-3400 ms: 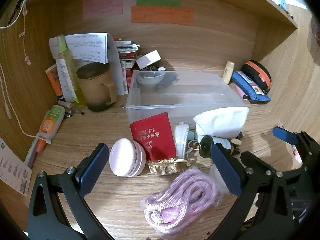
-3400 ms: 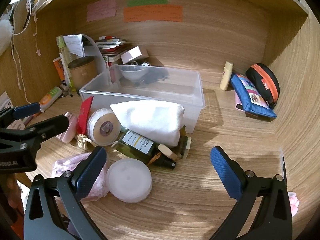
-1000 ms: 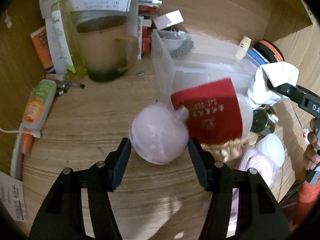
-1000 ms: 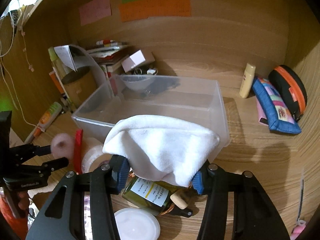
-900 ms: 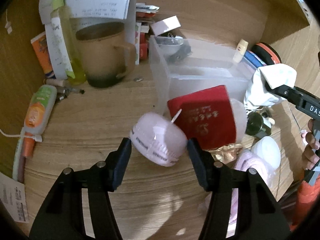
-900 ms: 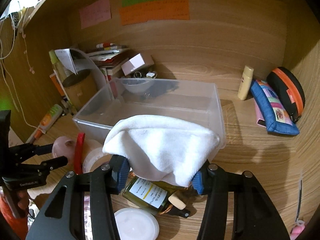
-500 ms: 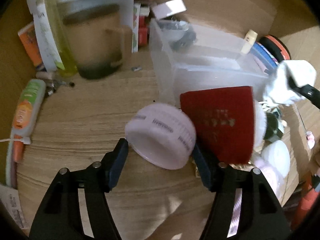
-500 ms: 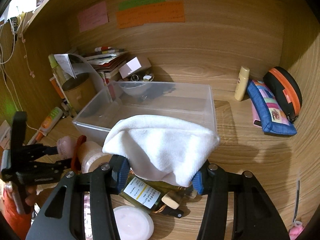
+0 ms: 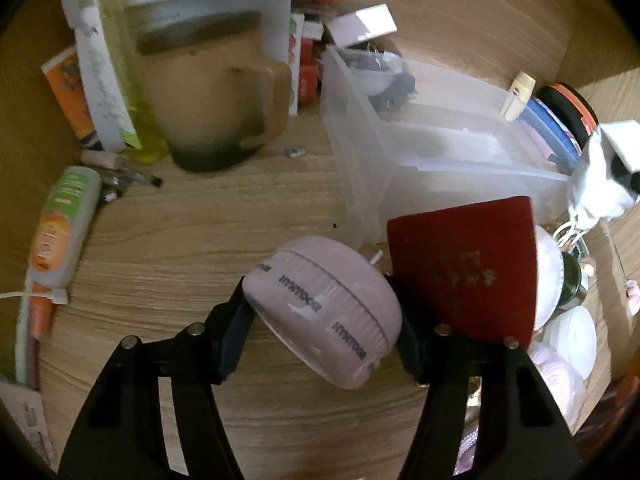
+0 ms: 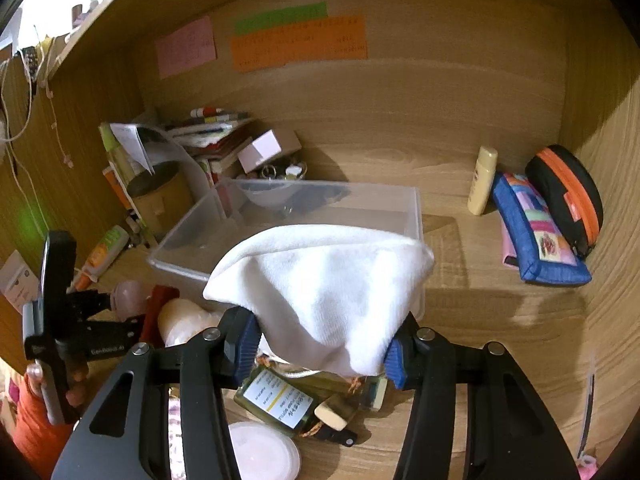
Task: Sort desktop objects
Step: 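Lift pink jar with left tool while right tool carries white bag over clear box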
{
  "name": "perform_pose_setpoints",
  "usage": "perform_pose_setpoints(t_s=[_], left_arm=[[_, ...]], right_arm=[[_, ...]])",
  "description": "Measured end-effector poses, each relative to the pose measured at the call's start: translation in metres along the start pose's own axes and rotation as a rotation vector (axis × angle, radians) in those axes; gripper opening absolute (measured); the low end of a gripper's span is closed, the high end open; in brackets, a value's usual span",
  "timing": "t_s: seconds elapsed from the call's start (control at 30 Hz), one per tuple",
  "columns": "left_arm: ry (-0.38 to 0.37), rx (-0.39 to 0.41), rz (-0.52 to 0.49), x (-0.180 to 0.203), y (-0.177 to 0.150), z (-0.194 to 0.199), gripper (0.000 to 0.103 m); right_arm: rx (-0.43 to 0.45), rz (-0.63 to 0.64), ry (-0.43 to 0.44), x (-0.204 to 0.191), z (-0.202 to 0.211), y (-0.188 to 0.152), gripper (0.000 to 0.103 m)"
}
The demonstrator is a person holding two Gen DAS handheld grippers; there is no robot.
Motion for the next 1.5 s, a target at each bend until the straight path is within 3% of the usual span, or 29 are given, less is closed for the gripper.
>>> perform_pose_setpoints(t_s=[0.23,0.4,0.7,1.07,1.23,1.5], left_arm=[[0.03,0.107,-0.008,0.0,0.008,0.042,0.063],[0.01,0.191,-0.019,0.01,0.019,0.075,0.063],[-0.038,0.254,-0.034,0.042,0.045,0.088,0.063],[-0.084,0.26,-0.042,0.072,0.075,0.081,0.063],[-0.093,0.23,-0.06,0.086,0.085,0.063,0.063],[-0.047,0.142,-0.106,0.103,0.091,0.019,0.063]], right_arm=[[0.077,0.021,-0.039,0.007,0.018,0.026,0.047],[0.107,0.013,-0.041,0.014,0.022,0.041,0.047],[0.119,0.026,-0.052,0.023,0.016,0.058,0.047],[0.094,0.03,-0.028,0.032,-0.006,0.062,0.047],[0.046,0.041,-0.016,0.032,-0.031,0.057,0.047],[-0.054,0.061,0.022,0.025,-0.073,0.034,0.047]])
Point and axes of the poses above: each gripper's, at about its wrist camera, not at the fingertips, and z roughly against the way its jaws point, x to its right, y to its top, the point moved 6 cm from there along -z, roughly the way its jaws point, and after that the axes turned 12 degrees about z, right-handed, at the moved point
